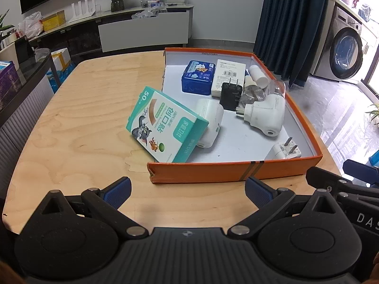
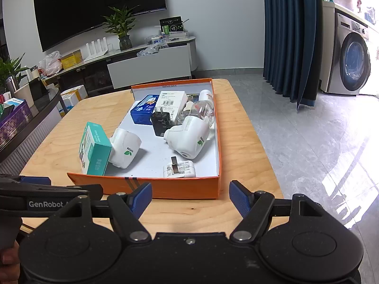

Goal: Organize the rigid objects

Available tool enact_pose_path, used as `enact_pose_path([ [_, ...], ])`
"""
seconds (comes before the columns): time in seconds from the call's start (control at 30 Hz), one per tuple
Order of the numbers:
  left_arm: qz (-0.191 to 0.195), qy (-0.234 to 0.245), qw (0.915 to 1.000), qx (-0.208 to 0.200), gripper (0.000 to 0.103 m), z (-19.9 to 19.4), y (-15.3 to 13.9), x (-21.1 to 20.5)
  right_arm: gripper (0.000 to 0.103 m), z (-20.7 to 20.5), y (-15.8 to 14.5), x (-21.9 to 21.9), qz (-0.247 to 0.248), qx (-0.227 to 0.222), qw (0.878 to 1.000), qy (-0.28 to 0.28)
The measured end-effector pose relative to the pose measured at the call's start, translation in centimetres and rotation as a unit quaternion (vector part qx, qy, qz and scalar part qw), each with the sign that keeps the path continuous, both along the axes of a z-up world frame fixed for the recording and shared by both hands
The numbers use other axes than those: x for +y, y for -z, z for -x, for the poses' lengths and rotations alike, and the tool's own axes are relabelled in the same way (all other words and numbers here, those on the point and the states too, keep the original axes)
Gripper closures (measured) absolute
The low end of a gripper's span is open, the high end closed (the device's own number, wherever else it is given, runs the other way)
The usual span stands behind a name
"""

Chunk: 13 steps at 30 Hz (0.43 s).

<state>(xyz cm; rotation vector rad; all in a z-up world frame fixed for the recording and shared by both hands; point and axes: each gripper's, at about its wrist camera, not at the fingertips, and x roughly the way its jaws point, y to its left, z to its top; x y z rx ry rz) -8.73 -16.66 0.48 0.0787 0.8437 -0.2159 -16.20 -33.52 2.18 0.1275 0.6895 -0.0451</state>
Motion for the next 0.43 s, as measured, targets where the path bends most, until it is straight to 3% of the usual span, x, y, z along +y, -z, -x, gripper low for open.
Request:
enact_pose_path([
  [0.43,0.004,0.011,0.9999,-0.009,0.000,0.22,0.09,-0.30,0.017,-0.15,0.53,-0.06,-0.002,0.005,1.000,0.004],
])
